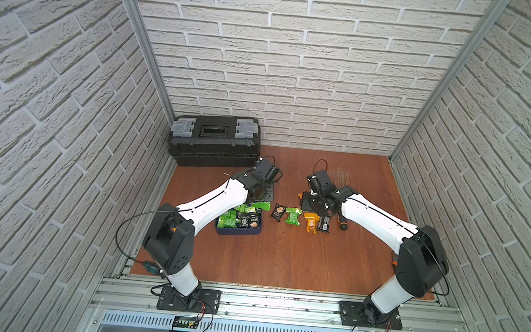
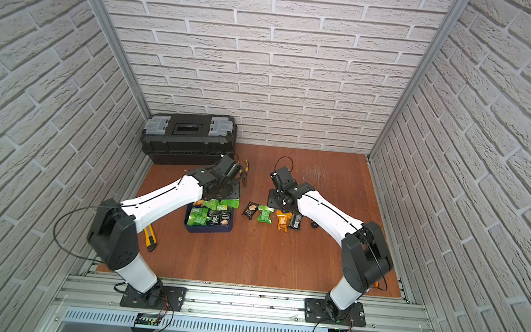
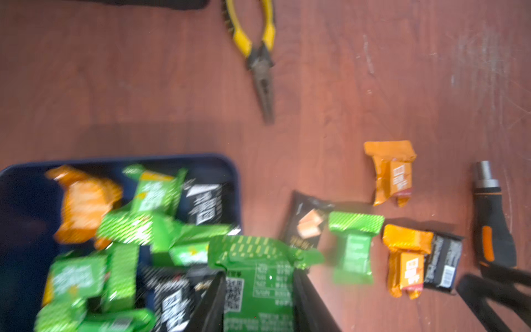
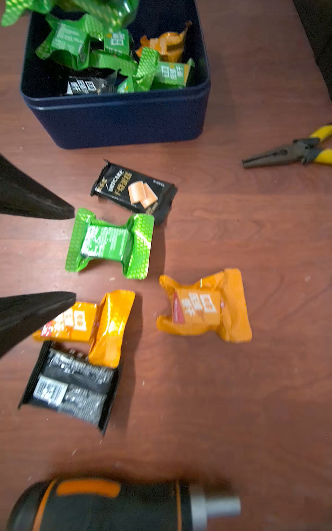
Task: Take the cookies out of the storage box
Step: Place the cookie at the center of the board.
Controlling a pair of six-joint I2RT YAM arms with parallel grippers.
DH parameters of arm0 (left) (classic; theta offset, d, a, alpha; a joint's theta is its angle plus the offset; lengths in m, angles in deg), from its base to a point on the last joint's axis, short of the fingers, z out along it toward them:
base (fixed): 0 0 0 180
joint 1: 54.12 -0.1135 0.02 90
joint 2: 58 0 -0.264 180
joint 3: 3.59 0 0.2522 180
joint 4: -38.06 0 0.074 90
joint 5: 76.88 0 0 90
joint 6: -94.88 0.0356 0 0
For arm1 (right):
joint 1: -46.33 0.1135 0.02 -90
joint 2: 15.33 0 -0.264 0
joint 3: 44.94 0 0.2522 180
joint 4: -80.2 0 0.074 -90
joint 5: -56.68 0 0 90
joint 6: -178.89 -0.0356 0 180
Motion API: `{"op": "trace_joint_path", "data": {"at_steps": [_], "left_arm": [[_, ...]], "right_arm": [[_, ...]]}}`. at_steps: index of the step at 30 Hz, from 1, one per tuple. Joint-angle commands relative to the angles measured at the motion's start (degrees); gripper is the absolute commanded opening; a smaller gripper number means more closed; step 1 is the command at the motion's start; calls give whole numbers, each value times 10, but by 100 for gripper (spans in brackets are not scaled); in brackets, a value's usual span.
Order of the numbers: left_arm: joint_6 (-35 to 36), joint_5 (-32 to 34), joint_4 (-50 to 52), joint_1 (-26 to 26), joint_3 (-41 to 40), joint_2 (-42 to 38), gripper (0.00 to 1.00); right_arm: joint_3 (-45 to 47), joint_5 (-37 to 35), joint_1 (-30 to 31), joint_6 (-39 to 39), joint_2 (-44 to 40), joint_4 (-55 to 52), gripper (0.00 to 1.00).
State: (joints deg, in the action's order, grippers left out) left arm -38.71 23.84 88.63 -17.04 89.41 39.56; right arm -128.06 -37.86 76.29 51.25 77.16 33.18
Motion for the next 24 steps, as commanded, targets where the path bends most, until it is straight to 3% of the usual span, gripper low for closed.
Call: {"op": "trace_joint_path", "data": {"at_steps": [1,10,24], "left_arm": [[27,5,-23,5,49,54,24],[64,-15,-15,5,194,215,25],[0,-61,51,32,414,402,25]], "right_arm": [[36,-20,0,-13,-36,-12,46],[143,-46,-3,-65,-136,6,46],[206,-81,-3,-92,-221,-7,48]]}}
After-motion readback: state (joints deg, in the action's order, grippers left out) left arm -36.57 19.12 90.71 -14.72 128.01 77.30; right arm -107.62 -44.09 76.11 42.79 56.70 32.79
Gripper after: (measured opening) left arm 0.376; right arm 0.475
